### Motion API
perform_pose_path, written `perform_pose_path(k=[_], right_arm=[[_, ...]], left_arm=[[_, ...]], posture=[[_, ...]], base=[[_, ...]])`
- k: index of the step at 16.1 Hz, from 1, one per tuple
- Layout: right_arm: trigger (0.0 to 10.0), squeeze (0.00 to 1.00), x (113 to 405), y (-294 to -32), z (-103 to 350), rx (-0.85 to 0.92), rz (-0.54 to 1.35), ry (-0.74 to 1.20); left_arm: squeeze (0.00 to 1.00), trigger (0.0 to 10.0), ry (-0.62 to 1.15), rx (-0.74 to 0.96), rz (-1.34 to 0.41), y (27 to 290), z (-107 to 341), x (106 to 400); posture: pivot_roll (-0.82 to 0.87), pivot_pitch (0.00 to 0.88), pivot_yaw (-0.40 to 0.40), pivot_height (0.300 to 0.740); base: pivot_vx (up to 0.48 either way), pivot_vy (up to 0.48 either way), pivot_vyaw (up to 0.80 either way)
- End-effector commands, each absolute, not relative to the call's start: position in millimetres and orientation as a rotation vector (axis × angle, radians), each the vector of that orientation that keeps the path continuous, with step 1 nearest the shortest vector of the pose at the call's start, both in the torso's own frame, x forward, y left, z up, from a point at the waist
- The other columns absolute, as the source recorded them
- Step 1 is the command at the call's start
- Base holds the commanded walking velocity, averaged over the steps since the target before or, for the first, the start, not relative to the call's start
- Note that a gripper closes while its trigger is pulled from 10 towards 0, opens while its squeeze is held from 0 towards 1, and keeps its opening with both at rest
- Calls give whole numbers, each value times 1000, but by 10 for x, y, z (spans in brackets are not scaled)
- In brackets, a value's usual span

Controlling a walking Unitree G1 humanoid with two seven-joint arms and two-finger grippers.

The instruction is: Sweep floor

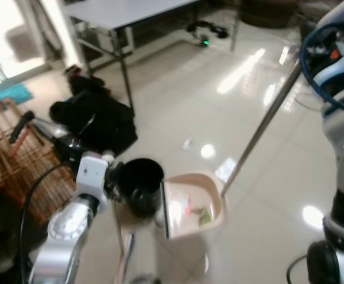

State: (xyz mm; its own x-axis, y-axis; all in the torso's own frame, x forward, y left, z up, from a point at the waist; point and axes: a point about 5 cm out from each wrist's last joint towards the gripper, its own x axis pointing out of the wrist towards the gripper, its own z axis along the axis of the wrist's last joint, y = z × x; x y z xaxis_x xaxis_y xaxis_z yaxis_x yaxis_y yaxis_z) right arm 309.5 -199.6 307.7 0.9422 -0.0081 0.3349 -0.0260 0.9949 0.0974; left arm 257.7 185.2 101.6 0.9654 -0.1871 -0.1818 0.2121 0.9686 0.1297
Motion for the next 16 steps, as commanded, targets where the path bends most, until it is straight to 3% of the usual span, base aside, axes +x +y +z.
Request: perform_pose_path(k=[1, 3, 7, 14, 16], right_arm=[[10000, 0, 3069, -1979, 3149, 111, 16, -378], [10000, 0, 3050, -2011, 3127, 115, -13, -375], [10000, 0, 3007, -2067, 3154, 142, -40, -397], [10000, 0, 2983, -2067, 3148, 174, -51, -388], [10000, 0, 2979, -2072, 3141, 178, -55, -385]], left_arm=[[0, 10000, 126, 171, -196, 1849, 1126, 2641], [0, 10000, 77, 172, -213, 1803, 1272, 2776], [0, 10000, 57, 209, -250, 1797, 1389, 2882], [0, 10000, 50, 231, -257, 1782, 1449, 2990], [0, 10000, 47, 231, -260, 1779, 1454, 2999]], posture=[[-115, 50, 35, 740], [-117, 50, 44, 740], [-122, 50, 54, 740], [-126, 50, 58, 740], [-127, 50, 62, 740]], base=[[0, 0, 788], [0, 0, 788], [0, 0, 0], [0, 346, 0], [0, 368, -600]])
